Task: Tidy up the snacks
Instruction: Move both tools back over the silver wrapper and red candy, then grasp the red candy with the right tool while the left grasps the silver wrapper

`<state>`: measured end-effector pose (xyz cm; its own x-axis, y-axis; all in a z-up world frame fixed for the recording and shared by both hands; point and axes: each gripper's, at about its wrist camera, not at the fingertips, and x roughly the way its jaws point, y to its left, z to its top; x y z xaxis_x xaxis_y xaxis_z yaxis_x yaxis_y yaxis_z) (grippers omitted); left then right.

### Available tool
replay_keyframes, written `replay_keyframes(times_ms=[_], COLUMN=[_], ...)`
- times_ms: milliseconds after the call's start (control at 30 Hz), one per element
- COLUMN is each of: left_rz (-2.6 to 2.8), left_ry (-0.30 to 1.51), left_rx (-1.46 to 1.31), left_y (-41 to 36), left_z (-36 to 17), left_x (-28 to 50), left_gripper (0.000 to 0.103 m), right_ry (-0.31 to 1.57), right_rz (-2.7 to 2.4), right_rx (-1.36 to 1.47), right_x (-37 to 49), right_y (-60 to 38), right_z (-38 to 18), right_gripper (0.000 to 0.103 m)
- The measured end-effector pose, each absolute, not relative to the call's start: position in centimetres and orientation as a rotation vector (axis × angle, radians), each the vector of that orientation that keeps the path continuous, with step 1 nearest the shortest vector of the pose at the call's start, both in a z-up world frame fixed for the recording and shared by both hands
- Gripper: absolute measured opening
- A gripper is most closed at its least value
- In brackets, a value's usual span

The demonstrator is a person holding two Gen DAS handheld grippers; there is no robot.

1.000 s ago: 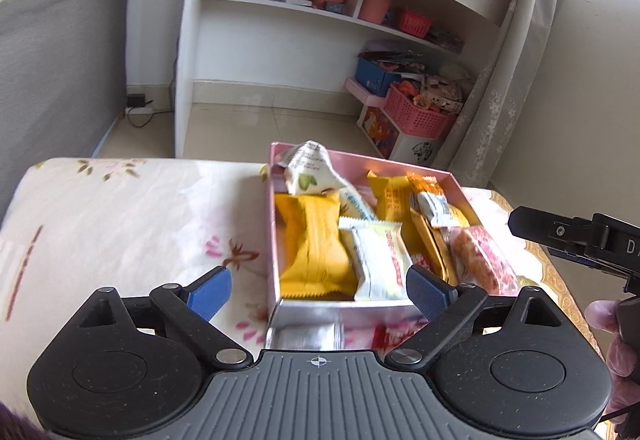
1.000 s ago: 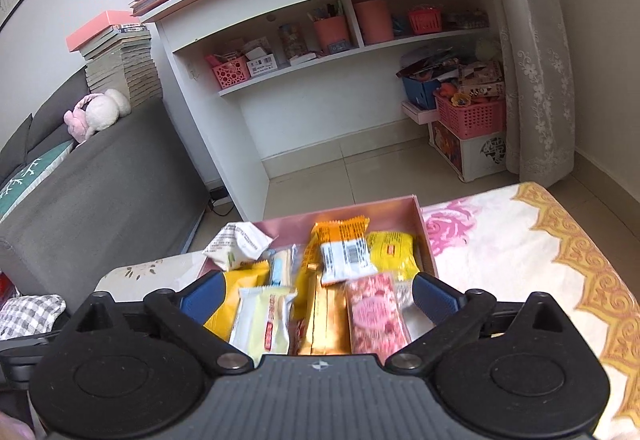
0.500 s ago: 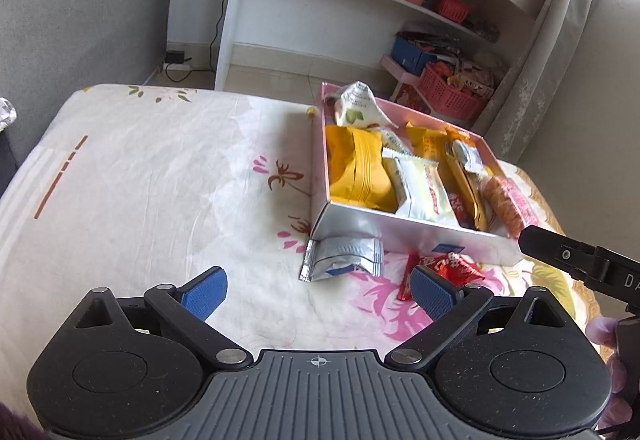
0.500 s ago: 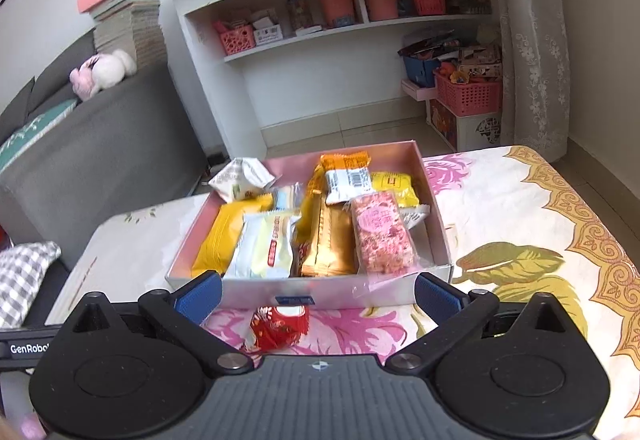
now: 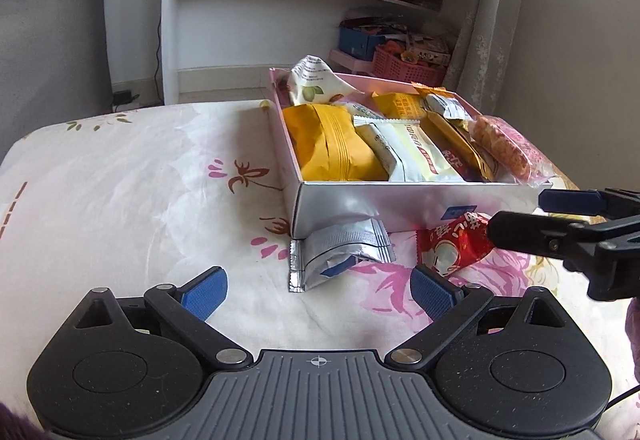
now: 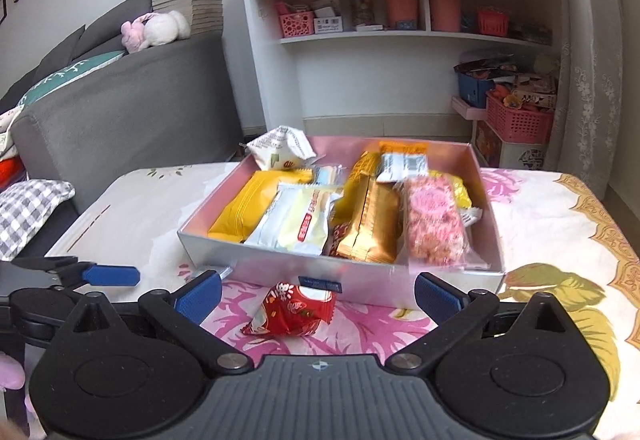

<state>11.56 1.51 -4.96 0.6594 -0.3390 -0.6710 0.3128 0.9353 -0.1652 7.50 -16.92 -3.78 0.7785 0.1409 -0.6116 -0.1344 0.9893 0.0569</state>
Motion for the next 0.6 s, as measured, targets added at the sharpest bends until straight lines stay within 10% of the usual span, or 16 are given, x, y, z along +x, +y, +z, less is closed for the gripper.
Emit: replay_keyframes(times_ms=[333, 600], left_rz=[-0.342, -0.377], left_ry=[0.76, 0.754], left_rx=[-0.033, -0.035], left_y=[1.0, 0.8], left_z=[-5.6, -5.2], left_x=[12.7, 12.9], left_gripper=[0.094, 0.062], right_ry=[0.76, 0.772], right_rz=[0.154, 0.163], right_rx=[0.16, 0.169], right_x=[9.3, 9.7], right_y=[-17.7, -17.5], right_z=[-6.6, -6.9], right_gripper=[0.094, 0.076])
